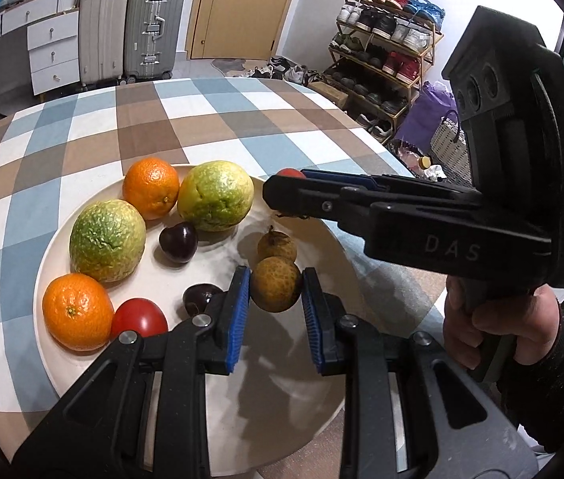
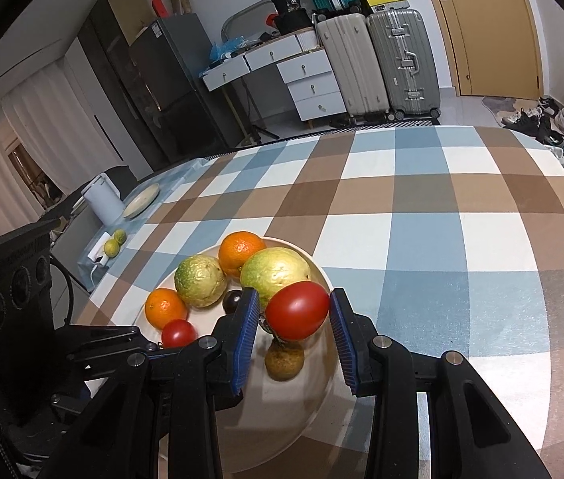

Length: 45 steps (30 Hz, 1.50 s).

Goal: Organize fruits

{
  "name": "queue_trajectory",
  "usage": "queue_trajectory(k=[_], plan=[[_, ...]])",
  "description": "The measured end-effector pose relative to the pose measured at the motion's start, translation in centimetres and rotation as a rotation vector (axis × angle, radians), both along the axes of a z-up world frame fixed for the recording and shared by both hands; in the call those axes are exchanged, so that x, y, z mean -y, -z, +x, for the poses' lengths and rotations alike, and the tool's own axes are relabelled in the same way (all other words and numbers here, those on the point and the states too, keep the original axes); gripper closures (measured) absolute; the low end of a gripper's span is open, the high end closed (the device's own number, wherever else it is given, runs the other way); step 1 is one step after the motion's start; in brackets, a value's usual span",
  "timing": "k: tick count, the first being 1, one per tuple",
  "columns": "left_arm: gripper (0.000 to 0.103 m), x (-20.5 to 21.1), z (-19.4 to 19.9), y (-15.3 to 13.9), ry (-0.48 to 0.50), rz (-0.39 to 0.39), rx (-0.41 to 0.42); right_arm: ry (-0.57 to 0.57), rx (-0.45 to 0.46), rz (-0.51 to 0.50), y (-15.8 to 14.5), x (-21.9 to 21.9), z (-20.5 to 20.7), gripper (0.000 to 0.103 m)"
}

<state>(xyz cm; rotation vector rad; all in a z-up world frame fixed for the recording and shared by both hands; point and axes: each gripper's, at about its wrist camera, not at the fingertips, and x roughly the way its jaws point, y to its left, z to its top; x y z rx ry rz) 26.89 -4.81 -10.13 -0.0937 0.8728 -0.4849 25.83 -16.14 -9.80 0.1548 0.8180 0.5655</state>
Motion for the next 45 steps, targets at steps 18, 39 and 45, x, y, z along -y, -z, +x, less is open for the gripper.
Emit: queue_trajectory(k=[18, 39, 45], plan=[[0.055, -2.2, -2.8, -3.9, -0.077, -0.016, 0.093, 0.066, 0.09, 0.061, -3.4, 1.9, -2.5, 0.044], [0.001, -7.7, -14.2, -11.6, -0.337, 0.002, 0.432, 0.203, 0.398, 0.109, -9.2, 3.6, -14.8, 0.001], [0.001, -8.7, -17.1, -11.9, -0.381, 0.03, 0.529, 0.211, 0.489, 0.083, -9.5, 3.2, -18.0, 0.0]])
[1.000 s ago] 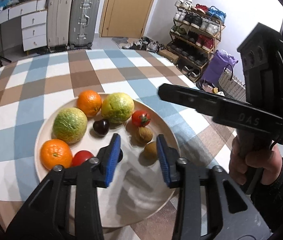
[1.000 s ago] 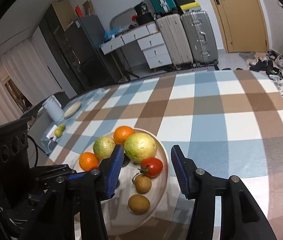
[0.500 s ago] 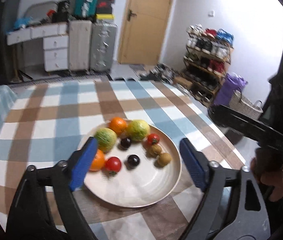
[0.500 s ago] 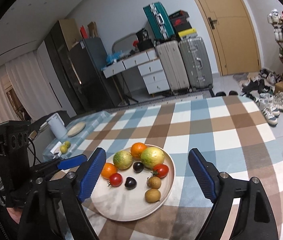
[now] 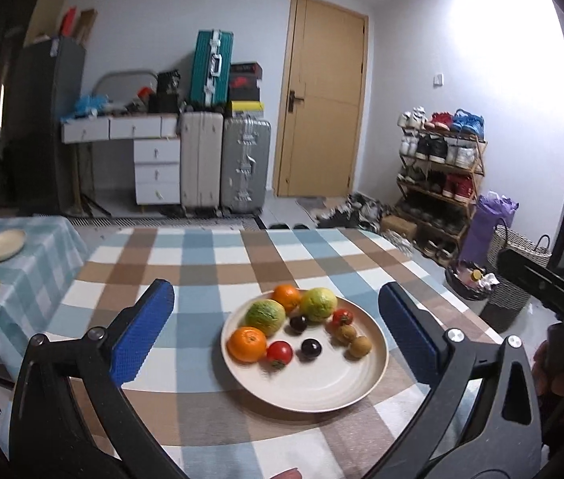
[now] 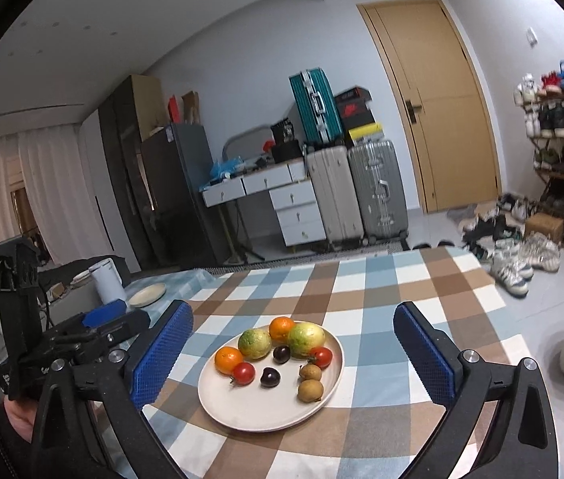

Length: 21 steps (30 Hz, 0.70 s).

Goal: Organize fruits

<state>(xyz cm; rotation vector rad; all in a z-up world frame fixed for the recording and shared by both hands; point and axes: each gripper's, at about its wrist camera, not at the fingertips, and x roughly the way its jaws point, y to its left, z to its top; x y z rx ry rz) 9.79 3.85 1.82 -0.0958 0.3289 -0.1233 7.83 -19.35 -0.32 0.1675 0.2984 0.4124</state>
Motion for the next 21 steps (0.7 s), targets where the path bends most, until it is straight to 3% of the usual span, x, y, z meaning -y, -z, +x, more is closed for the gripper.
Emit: queue_trajectory(k=[16, 21], plan=[[0.001, -3.9, -3.3, 3.8, -0.146, 0.012, 0.045, 0.086, 0.086, -0.055, 2.5, 0.4, -3.3, 0.0], [0.001, -4.5, -3.6, 4.9, -0.168, 0.026, 0.061, 0.108, 0.068, -0.072, 3.7, 0.9, -2.9, 0.0]])
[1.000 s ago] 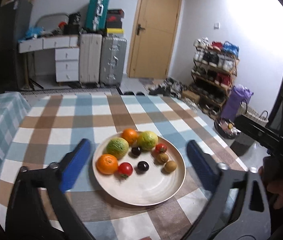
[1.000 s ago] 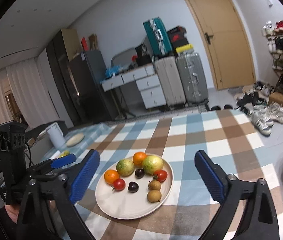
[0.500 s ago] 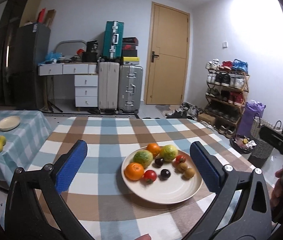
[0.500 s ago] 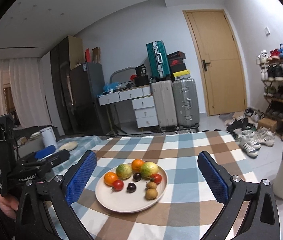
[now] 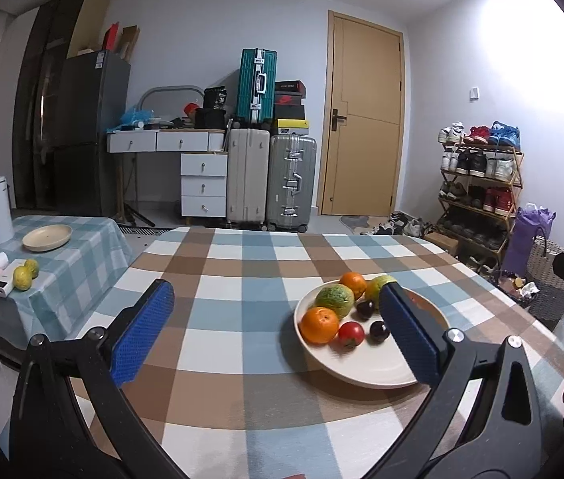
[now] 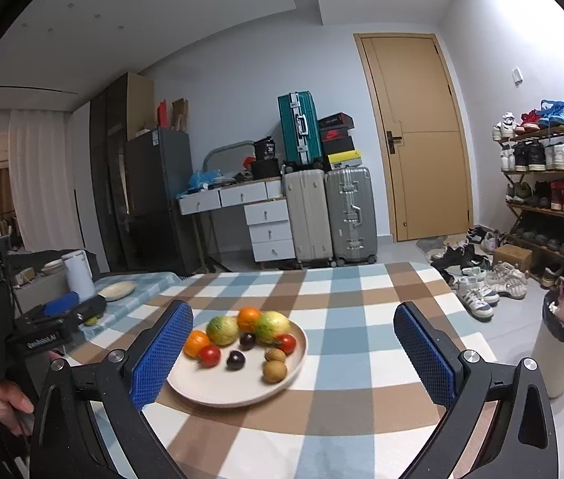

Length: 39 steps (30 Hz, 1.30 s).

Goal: Organize fruits

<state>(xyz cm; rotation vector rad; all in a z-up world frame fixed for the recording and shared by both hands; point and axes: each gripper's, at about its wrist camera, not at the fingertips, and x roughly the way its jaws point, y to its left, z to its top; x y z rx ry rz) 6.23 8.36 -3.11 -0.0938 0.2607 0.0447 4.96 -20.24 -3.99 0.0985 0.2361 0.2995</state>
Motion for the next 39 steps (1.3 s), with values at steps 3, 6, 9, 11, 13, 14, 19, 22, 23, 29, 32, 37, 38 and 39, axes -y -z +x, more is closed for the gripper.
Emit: queue_trajectory(k=[3, 6, 9, 11, 13, 14, 19, 22, 23, 29, 32, 37, 38, 39], plan=[[0.001, 0.1, 0.0, 0.5, -0.006, 0.02, -0.004, 0.014, -0.012, -0.012, 0.7, 0.2, 0.3, 0.0], [0.001, 0.2, 0.0, 0.9, -0.005, 0.03, -0.008, 0.023, -0.015, -0.011, 1.3, 0.5, 0.4, 0.0], [0.001, 0.6, 0.5, 1.1, -0.004, 0.044, -0.021, 0.04, -0.026, -0.021, 1.8, 0.5, 0.7, 0.0], [0.001, 0.8, 0.8, 1.3, -0.004, 0.057, -0.03, 0.046, -0.024, -0.031, 1.9, 0.4, 0.8, 0.0], [0.001, 1.0, 1.2, 1.6, -0.003, 0.068, -0.041, 0.045, -0.03, -0.045, 1.9, 0.1, 0.9, 0.0], [0.001, 1.1, 1.4, 1.7, -0.001, 0.068, -0.049, 0.045, -0.036, -0.056, 2.0, -0.1, 1.1, 0.0], [0.0, 1.1, 1.8, 1.8, -0.017, 0.061, -0.055, 0.05, -0.064, -0.132, 2.4, -1.5, 1.7, 0.0], [0.001, 1.2, 1.9, 1.9, -0.014, 0.061, -0.055, 0.031, -0.042, -0.17, 2.4, -2.4, 1.1, 0.0], [0.001, 1.3, 1.8, 1.9, -0.013, 0.063, -0.054, 0.023, -0.039, -0.171, 2.4, -2.5, 1.1, 0.0], [0.001, 1.2, 1.8, 1.9, -0.013, 0.063, -0.054, 0.03, -0.046, -0.168, 2.5, -2.4, 1.3, 0.0], [0.0, 1.2, 1.8, 1.9, -0.013, 0.063, -0.053, 0.031, -0.047, -0.166, 2.4, -2.3, 1.3, 0.0], [0.0, 1.2, 1.8, 1.9, -0.013, 0.064, -0.053, 0.031, -0.047, -0.165, 2.4, -2.3, 1.3, 0.0], [0.001, 1.2, 1.8, 1.9, -0.013, 0.064, -0.053, 0.03, -0.047, -0.166, 2.4, -2.3, 1.3, 0.0], [0.0, 1.2, 1.7, 1.9, -0.013, 0.063, -0.053, 0.03, -0.047, -0.166, 2.4, -2.3, 1.3, 0.0]])
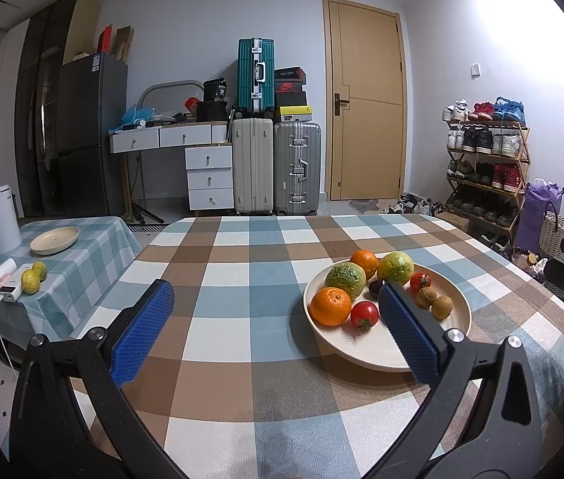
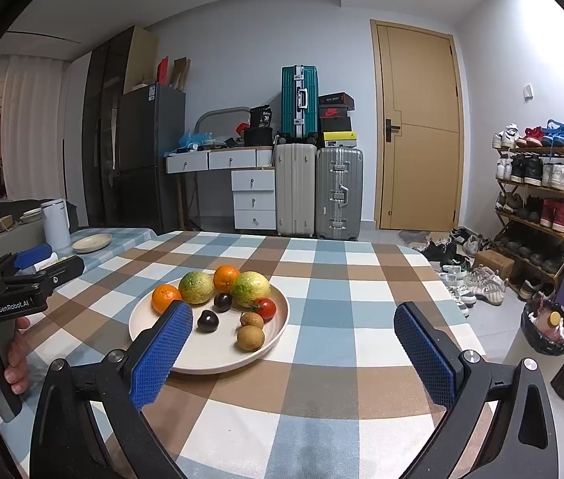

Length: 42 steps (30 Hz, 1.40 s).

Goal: Organize fruits

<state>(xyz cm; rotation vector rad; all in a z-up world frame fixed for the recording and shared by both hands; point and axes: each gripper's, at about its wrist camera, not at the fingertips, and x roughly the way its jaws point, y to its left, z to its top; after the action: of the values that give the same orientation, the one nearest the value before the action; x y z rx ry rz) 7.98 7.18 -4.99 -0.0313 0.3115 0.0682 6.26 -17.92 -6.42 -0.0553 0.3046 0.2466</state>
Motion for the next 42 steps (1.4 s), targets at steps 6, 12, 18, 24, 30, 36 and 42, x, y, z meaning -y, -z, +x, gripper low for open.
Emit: queue_trajectory(k=[6, 12, 18, 24, 30, 36, 42], plan=[[0.0, 0.0, 0.02, 0.03, 0.001, 0.0, 0.0, 0.0, 0.0, 0.001, 0.0, -0.01, 0.0, 0.0], [0.0, 0.01, -0.01, 0.02, 0.0, 0.0, 0.0, 0.0, 0.0, 0.0, -0.01, 0.0, 0.0, 0.0], [0.001, 0.01, -0.02, 0.03, 0.001, 0.0, 0.001, 0.0, 0.0, 0.0, -0.01, 0.0, 0.0, 0.0], [0.001, 0.09, 0.09, 0.13, 0.007, 0.001, 0.001, 0.0, 0.0, 0.0, -0.01, 0.0, 0.0, 0.0], [0.001, 0.07, 0.07, 0.12, 0.007, 0.0, 0.001, 0.0, 0.0, 0.0, -0.02, 0.0, 0.0, 0.0], [0.001, 0.07, 0.07, 0.13, 0.007, 0.0, 0.001, 0.0, 0.0, 0.0, -0.02, 0.0, 0.0, 0.0], [0.0, 0.11, 0.12, 0.17, 0.004, 0.0, 0.001, 0.0, 0.0, 0.0, -0.02, 0.0, 0.01, 0.0]])
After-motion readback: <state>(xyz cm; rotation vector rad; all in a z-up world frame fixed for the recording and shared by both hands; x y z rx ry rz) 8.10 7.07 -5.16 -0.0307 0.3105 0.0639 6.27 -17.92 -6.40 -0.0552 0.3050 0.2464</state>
